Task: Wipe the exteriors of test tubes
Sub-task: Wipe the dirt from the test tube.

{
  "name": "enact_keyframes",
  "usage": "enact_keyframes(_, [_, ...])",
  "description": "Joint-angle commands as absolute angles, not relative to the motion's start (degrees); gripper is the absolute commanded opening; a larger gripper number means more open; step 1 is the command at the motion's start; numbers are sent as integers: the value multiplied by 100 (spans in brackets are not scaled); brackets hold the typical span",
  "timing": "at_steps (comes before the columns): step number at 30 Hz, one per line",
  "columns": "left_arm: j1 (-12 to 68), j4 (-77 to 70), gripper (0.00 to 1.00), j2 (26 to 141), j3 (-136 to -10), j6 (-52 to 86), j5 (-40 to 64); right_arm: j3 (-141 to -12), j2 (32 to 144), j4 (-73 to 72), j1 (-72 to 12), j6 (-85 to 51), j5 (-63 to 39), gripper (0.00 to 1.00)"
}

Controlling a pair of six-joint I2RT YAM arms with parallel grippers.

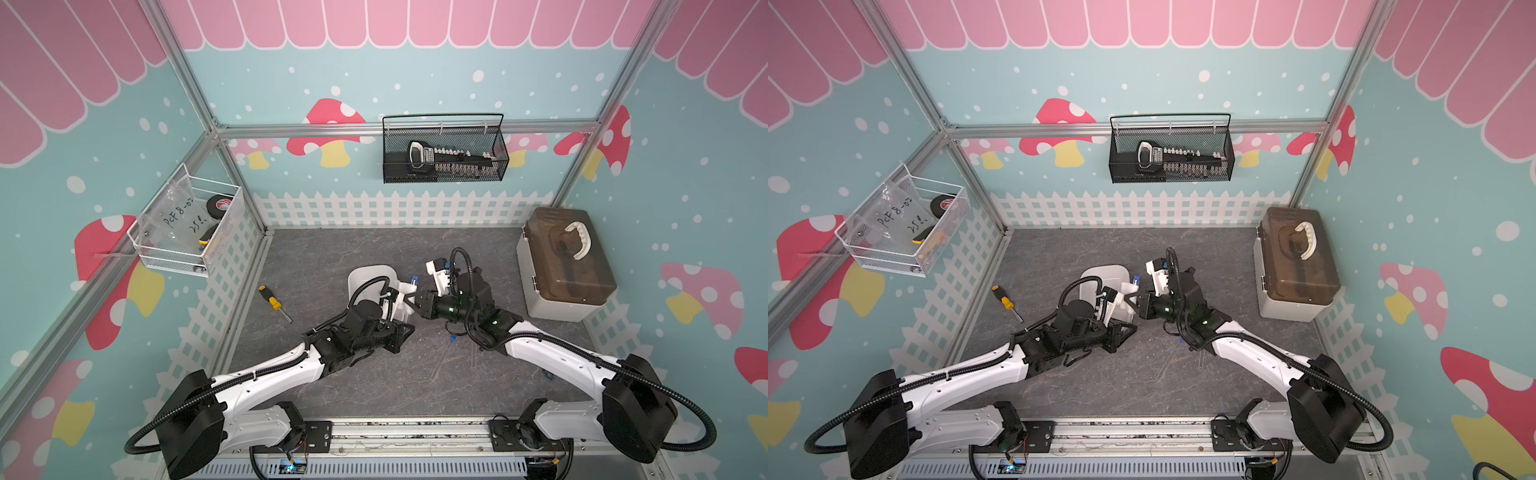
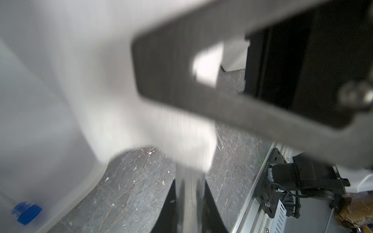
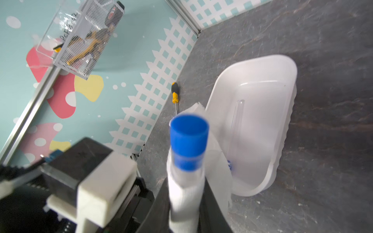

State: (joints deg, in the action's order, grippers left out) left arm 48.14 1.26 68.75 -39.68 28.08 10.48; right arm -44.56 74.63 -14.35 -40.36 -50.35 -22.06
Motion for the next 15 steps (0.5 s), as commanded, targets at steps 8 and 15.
enact_keyframes(8, [4790, -101, 18, 6804, -4150, 2751, 976, -4017, 7163, -1284, -4286, -5172, -1793, 20])
enact_keyframes(15, [4781, 4, 39, 6495, -3952, 2853, 813, -4260, 7184, -1169, -4083, -4993, -1887, 16])
